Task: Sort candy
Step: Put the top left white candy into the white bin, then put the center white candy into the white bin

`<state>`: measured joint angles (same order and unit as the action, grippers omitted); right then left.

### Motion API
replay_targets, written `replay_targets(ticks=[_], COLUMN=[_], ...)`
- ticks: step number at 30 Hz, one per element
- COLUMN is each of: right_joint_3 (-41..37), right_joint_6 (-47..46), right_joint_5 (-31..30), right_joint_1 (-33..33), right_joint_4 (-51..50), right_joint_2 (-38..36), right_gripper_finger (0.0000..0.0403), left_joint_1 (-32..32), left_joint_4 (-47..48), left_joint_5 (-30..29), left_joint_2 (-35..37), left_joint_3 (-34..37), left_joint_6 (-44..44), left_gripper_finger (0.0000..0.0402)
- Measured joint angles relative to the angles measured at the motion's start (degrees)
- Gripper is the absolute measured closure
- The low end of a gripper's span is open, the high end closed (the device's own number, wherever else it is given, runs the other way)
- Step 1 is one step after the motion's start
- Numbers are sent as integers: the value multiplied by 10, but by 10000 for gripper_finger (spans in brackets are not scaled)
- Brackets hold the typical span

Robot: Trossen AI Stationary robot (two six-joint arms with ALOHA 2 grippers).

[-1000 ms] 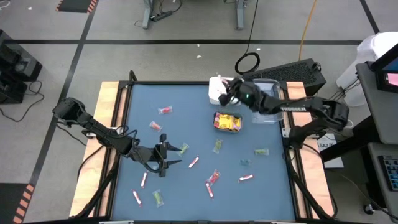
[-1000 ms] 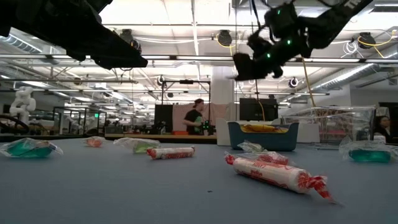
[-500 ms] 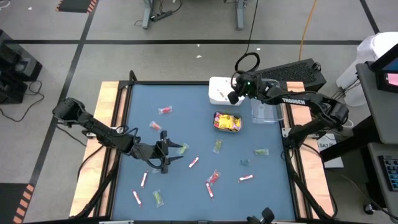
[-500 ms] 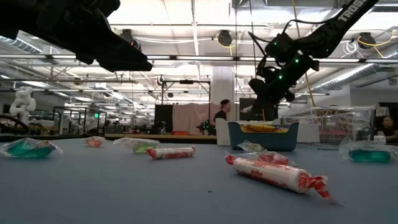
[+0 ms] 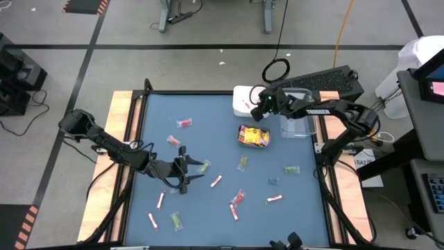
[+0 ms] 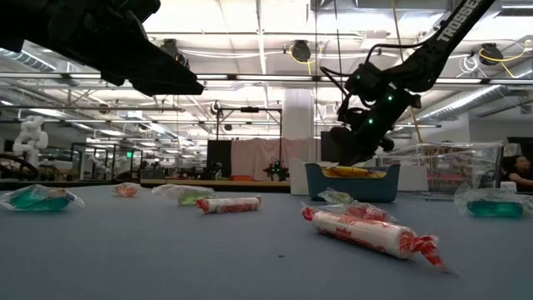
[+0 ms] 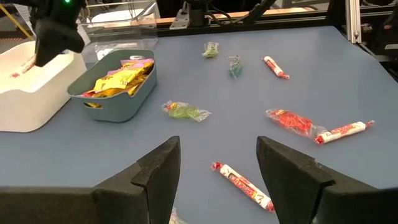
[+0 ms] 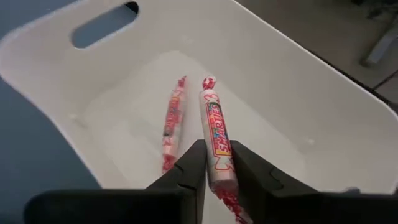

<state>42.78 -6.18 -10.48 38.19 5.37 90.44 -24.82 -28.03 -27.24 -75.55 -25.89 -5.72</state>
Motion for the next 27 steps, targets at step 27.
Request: replay_targets(ticks=[27], right_joint_3=[0], right_joint_6=[-38], right_joint_5=[-56], right_joint_1=[-153], right_joint_4=[-178], right_joint_2=[-231], right_gripper_finger=[243], left_joint_1=[-18], left_joint_4=[-47], left_joint_5=[-1], left_joint_2=[-46], left_joint_3=[-3], left_joint_6=[-120], left_gripper_finger=[185])
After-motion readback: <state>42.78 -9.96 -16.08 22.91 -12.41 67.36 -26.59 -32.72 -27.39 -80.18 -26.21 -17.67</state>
